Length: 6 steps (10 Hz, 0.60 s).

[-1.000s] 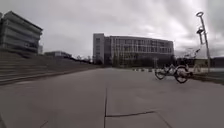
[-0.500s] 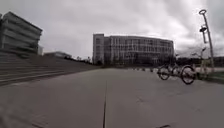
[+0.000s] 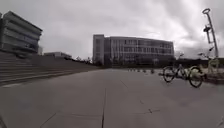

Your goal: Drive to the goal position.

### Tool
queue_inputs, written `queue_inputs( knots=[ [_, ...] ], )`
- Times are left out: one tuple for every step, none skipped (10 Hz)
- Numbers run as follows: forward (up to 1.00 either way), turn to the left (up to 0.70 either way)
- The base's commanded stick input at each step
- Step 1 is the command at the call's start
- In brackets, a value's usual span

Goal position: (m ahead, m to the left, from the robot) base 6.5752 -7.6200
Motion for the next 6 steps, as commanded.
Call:
queue_inputs(
  knots=[
    [0.70, 0.00],
    [0.70, 0.00],
    [0.70, 0.00],
    [0.70, 0.00],
    [0.70, 0.00],
    [0.70, 0.00]
  ],
)
